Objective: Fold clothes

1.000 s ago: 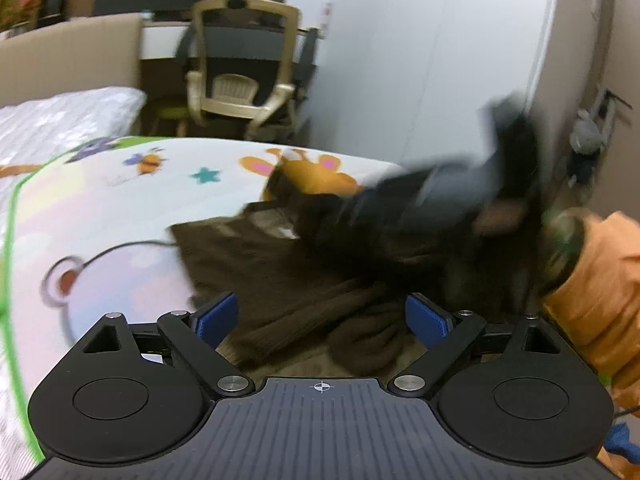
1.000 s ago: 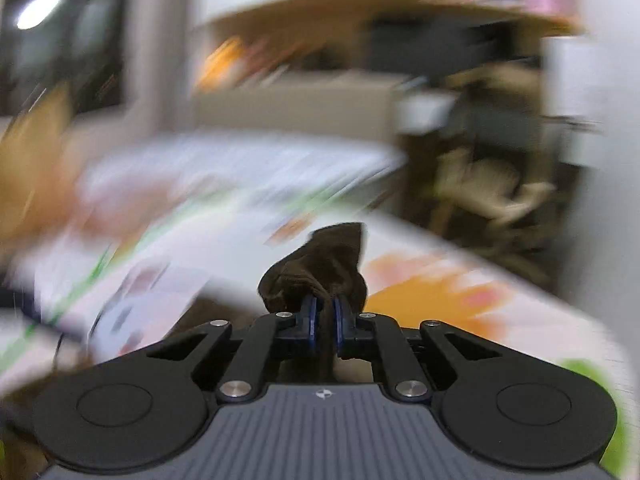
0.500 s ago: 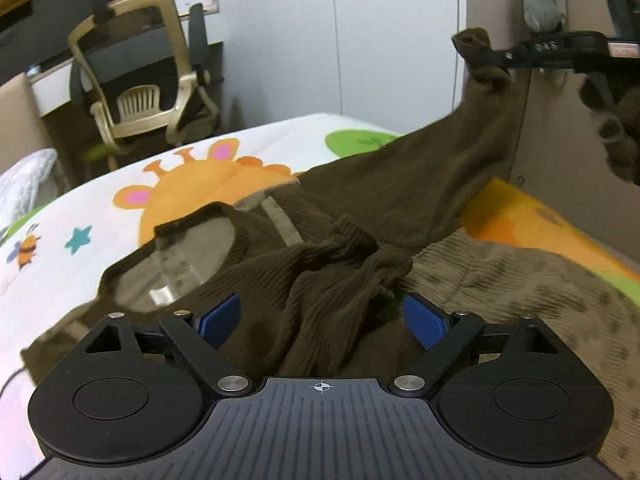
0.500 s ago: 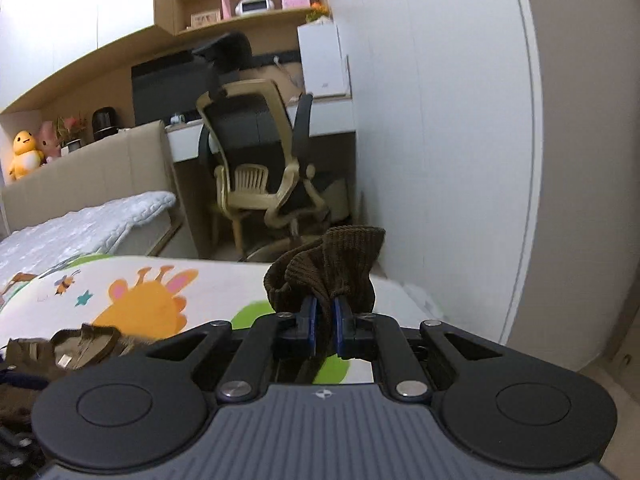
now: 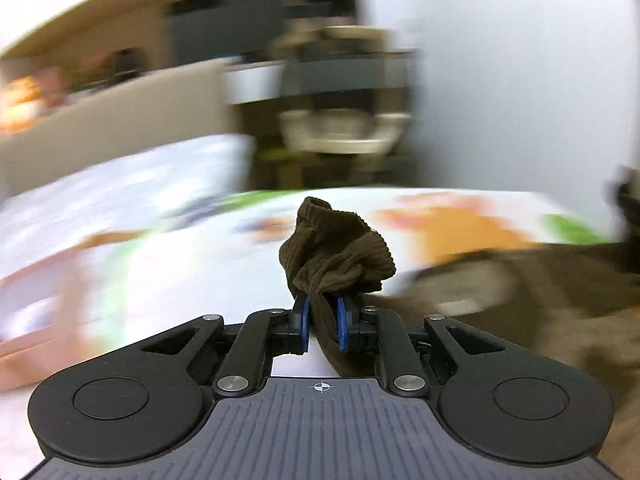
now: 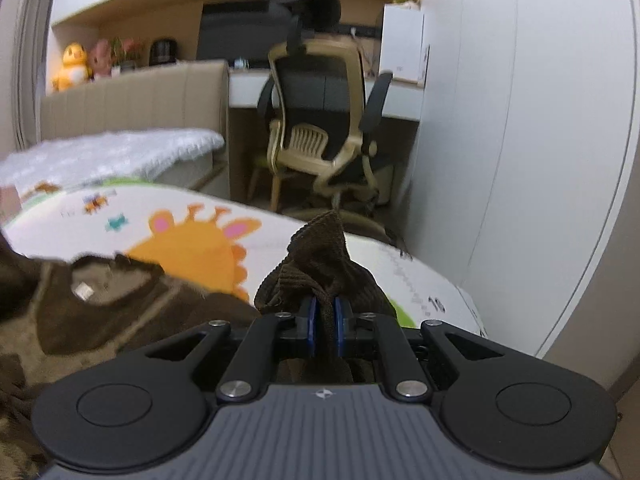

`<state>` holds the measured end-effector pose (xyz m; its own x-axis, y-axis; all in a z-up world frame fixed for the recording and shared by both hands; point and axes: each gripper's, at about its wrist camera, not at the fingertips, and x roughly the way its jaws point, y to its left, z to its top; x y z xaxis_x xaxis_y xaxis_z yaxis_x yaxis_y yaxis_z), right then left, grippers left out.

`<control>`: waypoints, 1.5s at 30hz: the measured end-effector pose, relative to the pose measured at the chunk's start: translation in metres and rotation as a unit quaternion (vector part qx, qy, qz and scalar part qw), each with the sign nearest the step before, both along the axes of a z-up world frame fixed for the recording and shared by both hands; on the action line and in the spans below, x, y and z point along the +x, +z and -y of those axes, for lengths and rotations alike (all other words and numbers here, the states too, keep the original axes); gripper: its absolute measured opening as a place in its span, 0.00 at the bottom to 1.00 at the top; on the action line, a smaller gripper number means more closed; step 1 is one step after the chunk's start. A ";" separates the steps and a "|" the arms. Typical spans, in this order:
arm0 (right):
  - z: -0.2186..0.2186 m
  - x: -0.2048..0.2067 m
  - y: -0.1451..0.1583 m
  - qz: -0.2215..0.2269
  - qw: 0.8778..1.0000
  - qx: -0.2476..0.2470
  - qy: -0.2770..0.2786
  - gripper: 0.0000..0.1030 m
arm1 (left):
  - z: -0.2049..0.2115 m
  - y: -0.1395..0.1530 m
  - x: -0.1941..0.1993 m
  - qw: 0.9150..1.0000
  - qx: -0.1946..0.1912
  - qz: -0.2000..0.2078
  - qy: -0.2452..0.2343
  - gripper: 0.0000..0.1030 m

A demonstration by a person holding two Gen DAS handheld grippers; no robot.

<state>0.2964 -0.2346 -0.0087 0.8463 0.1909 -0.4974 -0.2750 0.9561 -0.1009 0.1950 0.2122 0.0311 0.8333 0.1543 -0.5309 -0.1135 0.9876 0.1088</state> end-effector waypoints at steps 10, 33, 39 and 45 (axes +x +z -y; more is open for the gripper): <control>-0.008 0.006 0.010 -0.024 0.999 -0.036 -0.029 0.43 | -0.121 -0.037 -0.056 0.979 -0.123 -0.072 0.147 0.49; -0.205 0.099 -0.050 -0.069 0.969 -0.129 0.197 0.05 | 0.025 -0.055 0.082 0.954 -0.248 -0.123 -0.118 0.68; -0.213 0.148 -0.057 -0.044 0.984 -0.127 0.117 0.05 | 0.011 -0.044 0.076 0.962 -0.238 -0.093 -0.098 0.79; -0.168 0.112 -0.013 -0.018 0.993 -0.048 0.103 0.37 | -0.002 -0.019 0.029 0.970 -0.219 -0.058 -0.092 0.91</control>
